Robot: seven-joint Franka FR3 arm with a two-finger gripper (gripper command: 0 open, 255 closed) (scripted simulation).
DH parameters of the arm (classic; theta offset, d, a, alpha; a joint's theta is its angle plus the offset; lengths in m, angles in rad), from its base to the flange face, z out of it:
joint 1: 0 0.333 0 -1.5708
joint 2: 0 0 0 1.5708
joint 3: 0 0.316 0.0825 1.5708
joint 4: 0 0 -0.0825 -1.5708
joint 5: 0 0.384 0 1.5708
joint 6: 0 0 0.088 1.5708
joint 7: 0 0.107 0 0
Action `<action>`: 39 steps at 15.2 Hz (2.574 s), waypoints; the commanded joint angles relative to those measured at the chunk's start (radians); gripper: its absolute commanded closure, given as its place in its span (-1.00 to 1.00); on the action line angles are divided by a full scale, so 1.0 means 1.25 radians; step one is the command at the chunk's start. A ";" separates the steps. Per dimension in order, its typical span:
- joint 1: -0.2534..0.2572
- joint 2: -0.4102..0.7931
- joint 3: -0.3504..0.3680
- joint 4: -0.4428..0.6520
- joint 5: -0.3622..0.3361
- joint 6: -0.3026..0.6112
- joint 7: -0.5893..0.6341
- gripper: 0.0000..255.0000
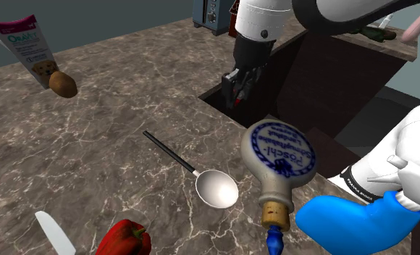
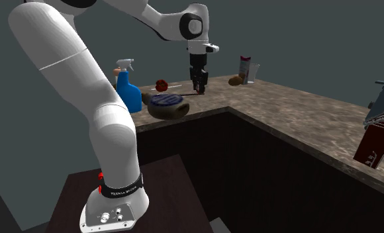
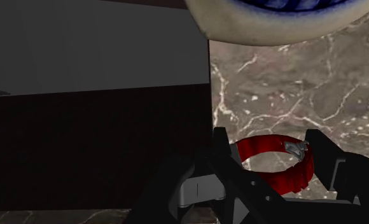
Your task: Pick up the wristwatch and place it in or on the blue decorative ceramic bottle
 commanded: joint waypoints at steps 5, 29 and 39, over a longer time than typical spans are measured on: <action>-0.002 -0.012 -0.010 0.054 -0.002 -0.066 -0.002 1.00; 0.019 -0.104 -0.025 0.196 0.022 -0.294 0.028 1.00; 0.099 -0.303 0.004 0.060 0.109 -0.341 0.098 1.00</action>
